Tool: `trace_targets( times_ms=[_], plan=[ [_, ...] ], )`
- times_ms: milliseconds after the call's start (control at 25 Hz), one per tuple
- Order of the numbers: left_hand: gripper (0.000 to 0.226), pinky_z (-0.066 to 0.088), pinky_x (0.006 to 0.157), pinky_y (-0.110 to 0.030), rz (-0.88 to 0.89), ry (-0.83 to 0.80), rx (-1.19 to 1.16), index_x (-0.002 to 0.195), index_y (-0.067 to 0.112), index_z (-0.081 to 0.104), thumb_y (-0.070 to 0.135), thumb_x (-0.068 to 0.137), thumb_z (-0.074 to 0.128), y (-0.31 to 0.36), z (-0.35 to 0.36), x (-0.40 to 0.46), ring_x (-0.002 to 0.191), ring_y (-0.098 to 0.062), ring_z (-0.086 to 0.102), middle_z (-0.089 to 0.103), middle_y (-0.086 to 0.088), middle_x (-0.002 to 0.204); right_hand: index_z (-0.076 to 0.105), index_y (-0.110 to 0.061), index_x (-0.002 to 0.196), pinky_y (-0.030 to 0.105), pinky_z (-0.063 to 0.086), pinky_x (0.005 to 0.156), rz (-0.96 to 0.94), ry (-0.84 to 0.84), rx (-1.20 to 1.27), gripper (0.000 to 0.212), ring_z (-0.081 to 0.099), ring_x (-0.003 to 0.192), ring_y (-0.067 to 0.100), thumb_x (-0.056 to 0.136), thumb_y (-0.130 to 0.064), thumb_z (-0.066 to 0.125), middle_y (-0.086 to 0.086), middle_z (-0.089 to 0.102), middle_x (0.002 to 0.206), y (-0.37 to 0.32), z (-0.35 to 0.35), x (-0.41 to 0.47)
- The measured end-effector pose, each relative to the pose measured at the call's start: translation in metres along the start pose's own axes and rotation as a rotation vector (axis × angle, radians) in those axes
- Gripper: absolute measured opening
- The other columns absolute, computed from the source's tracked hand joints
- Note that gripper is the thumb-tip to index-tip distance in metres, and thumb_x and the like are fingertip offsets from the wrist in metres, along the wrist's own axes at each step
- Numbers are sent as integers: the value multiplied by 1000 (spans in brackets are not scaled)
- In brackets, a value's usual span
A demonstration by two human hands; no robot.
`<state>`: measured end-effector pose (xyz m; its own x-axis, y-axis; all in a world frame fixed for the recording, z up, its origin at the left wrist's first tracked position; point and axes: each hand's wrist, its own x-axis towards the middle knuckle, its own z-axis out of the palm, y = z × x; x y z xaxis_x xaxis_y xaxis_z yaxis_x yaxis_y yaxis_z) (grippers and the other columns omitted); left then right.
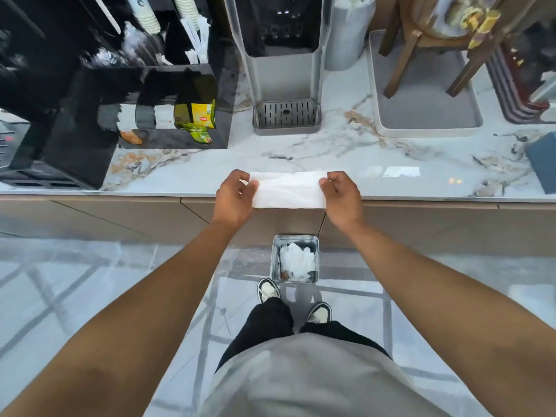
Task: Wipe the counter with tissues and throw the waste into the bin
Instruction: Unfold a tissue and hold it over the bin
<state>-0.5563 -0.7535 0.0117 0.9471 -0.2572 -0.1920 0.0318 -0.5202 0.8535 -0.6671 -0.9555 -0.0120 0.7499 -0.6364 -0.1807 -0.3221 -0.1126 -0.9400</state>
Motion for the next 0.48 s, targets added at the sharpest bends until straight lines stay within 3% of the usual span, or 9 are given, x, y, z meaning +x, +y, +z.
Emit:
trace_targets(
  times_ms=[120, 240, 360, 480],
  plan=[
    [15, 48, 63, -35, -74, 0, -1, 83, 31, 54, 27, 96, 61, -17, 12, -14, 61, -13, 50, 55, 5, 70, 59, -9, 105, 21, 41, 56, 89, -8, 53, 13, 49, 58, 10, 96, -17, 62, 4, 61, 72, 16, -2, -14],
    [11, 49, 72, -30, -144, -7, 39, 86, 29, 57, 30, 94, 64, -38, 22, -18, 68, -8, 55, 59, 12, 77, 60, -9, 104, 7, 45, 61, 189, -26, 62, 16, 61, 71, 3, 94, -19, 66, 1, 68, 87, 37, -3, -24],
    [14, 57, 78, -45, -223, -31, 41, 81, 26, 60, 27, 92, 68, -60, 31, -15, 73, -21, 59, 62, 4, 78, 64, -6, 103, 23, 49, 70, 260, -32, 1, 21, 63, 78, 13, 92, -23, 68, 9, 71, 93, 61, 1, -25],
    [12, 58, 76, -48, -276, -120, 96, 88, 14, 66, 25, 92, 69, -92, 46, -10, 74, -29, 63, 68, -5, 87, 63, -9, 98, 25, 47, 65, 353, -52, -34, 11, 59, 65, 5, 92, -16, 68, 8, 69, 88, 93, 9, -24]
  ],
)
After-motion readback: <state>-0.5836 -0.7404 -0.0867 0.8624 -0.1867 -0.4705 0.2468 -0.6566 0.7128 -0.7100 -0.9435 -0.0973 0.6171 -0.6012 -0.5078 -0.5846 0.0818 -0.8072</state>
